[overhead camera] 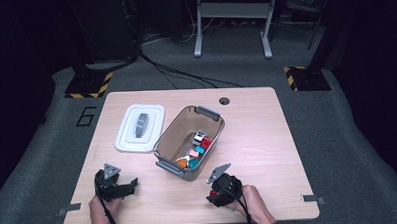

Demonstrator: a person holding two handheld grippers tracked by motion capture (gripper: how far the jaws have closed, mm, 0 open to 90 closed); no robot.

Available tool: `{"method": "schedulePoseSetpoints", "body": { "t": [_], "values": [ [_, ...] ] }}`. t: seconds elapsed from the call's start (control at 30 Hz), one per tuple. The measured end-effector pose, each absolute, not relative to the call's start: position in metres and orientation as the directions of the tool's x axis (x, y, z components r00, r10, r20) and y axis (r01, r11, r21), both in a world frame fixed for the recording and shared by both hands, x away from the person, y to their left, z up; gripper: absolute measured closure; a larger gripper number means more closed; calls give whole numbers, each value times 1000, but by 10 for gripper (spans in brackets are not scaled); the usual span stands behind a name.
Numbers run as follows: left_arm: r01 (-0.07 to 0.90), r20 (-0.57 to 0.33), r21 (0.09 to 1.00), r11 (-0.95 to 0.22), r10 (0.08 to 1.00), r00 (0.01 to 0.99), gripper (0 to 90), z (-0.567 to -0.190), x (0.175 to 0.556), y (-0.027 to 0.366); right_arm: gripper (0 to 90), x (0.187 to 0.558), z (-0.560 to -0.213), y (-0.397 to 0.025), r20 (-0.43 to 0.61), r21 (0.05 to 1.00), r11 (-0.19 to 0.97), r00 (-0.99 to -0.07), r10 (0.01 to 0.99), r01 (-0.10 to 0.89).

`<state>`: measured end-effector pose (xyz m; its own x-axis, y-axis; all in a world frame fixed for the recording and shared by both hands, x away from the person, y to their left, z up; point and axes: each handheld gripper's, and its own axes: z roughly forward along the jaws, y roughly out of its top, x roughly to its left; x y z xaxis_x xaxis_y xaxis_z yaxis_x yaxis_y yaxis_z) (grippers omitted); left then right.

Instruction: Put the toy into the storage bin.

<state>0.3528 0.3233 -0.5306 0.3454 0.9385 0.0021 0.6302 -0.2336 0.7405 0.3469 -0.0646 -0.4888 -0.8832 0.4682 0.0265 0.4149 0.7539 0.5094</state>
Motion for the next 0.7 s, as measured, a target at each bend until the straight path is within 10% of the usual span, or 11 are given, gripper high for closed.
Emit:
{"method": "schedulePoseSetpoints", "body": {
  "t": [0.7],
  "values": [
    [631,1,741,-231,939,343,126,-531,353,323,589,360,-485,-81,73,596,624,-808,585,505]
  ]
}}
